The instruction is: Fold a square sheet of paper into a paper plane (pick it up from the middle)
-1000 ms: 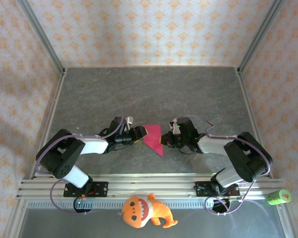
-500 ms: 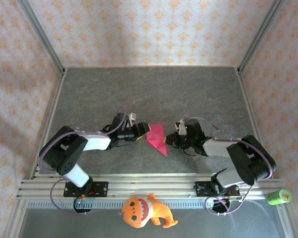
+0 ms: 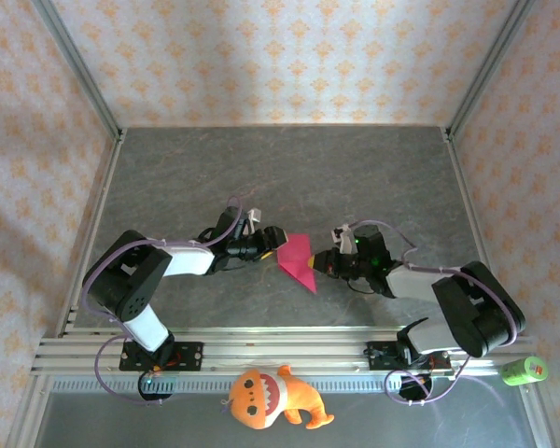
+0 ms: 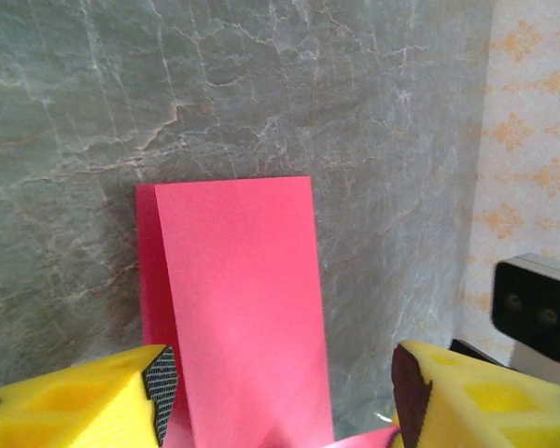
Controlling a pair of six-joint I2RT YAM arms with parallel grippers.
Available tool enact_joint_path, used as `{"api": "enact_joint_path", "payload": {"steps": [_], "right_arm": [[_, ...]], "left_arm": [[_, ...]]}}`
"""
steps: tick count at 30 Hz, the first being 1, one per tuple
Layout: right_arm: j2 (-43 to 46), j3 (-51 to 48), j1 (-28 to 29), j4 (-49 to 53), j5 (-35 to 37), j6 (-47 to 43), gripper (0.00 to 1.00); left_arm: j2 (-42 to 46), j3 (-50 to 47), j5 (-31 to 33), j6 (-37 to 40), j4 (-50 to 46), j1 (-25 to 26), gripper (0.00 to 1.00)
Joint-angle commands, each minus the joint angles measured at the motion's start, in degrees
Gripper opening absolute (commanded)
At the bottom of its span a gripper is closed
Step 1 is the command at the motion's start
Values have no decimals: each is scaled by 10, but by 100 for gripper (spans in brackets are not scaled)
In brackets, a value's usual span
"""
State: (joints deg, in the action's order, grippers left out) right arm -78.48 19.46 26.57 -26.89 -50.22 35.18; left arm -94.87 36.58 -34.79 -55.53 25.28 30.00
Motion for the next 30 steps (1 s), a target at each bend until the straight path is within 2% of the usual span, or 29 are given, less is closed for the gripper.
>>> {"api": "enact_joint_path", "payload": {"steps": [1,3,7,8,10,11,19,30], "right_arm": [[18,-6,-5,-27,-12,5,0],[22,-8,-5,-32,-14,8,0],[31,-21,-5,-77,-27,29,0],[34,-23,-5,-83,-29,31,0],[45,-26,-5,-92,-32,34,0],[50,-27,-5,-93,-32,34,0],[88,-33,-5,-74,-20,21,0],[79,-36,-5,-73,-22,20,0]], "left_arm": [[20,1,45,5,-33,5,73],[28,0,53,9,-39,5,73],[14,4,31,7,-30,6,71],[9,3,19,3,-16,6,69],[-2,-1,-9,-9,20,6,56],[-7,0,-19,-12,29,6,54],[-39,24,-43,-13,30,13,52],[-45,22,-53,-24,63,16,32]]}}
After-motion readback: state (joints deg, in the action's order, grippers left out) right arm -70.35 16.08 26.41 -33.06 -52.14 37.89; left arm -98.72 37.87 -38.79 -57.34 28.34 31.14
